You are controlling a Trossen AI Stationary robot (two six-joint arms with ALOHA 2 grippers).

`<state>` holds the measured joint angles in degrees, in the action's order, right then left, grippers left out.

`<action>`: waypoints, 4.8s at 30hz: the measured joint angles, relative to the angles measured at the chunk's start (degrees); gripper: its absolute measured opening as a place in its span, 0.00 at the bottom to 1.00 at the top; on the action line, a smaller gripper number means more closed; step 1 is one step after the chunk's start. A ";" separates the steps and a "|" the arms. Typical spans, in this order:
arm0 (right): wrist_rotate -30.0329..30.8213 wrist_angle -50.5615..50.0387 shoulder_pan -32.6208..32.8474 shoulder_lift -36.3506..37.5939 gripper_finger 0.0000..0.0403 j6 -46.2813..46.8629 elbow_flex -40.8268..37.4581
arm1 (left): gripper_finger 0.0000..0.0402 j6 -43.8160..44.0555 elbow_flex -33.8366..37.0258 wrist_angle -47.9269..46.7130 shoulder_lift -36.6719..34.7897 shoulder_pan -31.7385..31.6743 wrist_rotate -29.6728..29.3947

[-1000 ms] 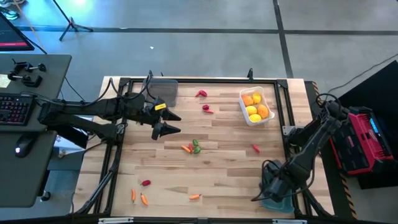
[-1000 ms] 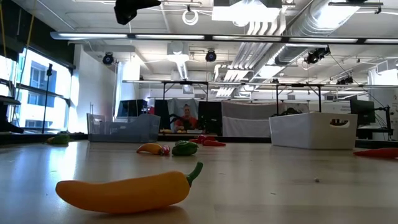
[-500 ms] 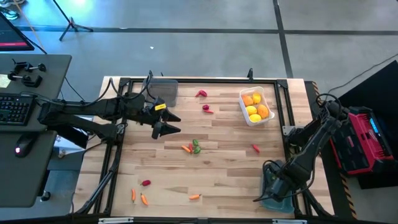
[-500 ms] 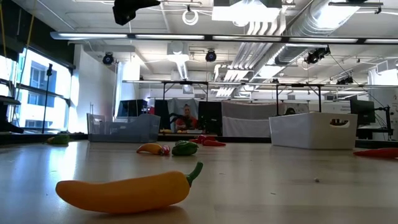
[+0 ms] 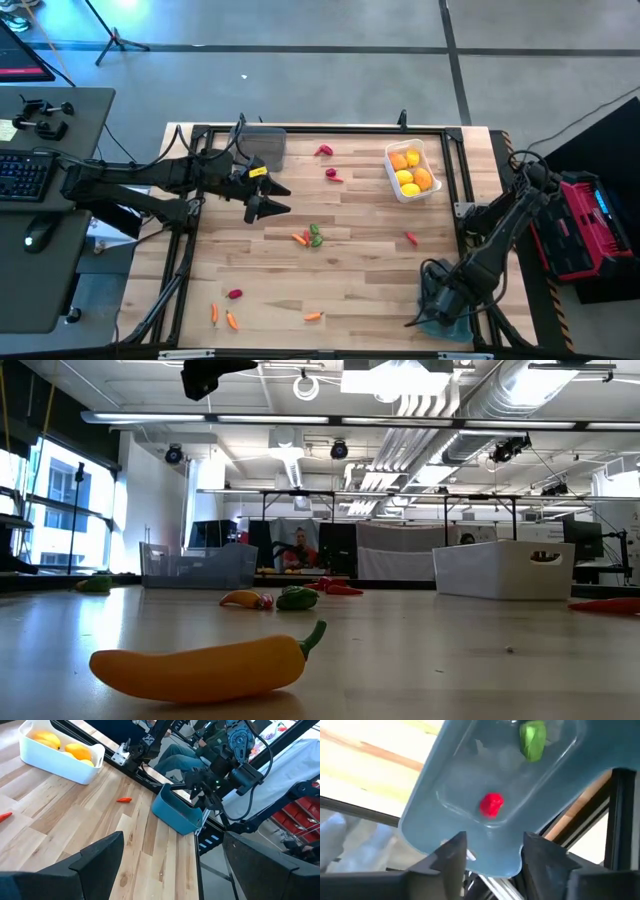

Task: Sort produce into baskets
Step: Put the green chili pepper into the blue bin

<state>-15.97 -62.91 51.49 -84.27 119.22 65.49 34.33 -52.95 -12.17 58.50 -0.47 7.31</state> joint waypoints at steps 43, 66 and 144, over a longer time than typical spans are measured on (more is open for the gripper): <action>37.42 -11.66 -23.40 10.10 0.59 -27.96 7.04 | 0.81 1.96 -25.81 -26.98 53.76 7.39 -10.32; 39.82 -12.23 -23.40 10.09 0.59 -27.80 7.02 | 0.57 -0.34 -25.83 -23.49 56.53 9.35 -16.21; 29.63 -3.09 -10.32 2.71 0.01 -27.80 -5.57 | 0.02 -7.48 -20.11 25.77 48.48 18.25 -7.05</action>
<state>13.67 -66.00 41.17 -81.56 91.42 59.92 26.85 -73.06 13.61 106.98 17.78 0.26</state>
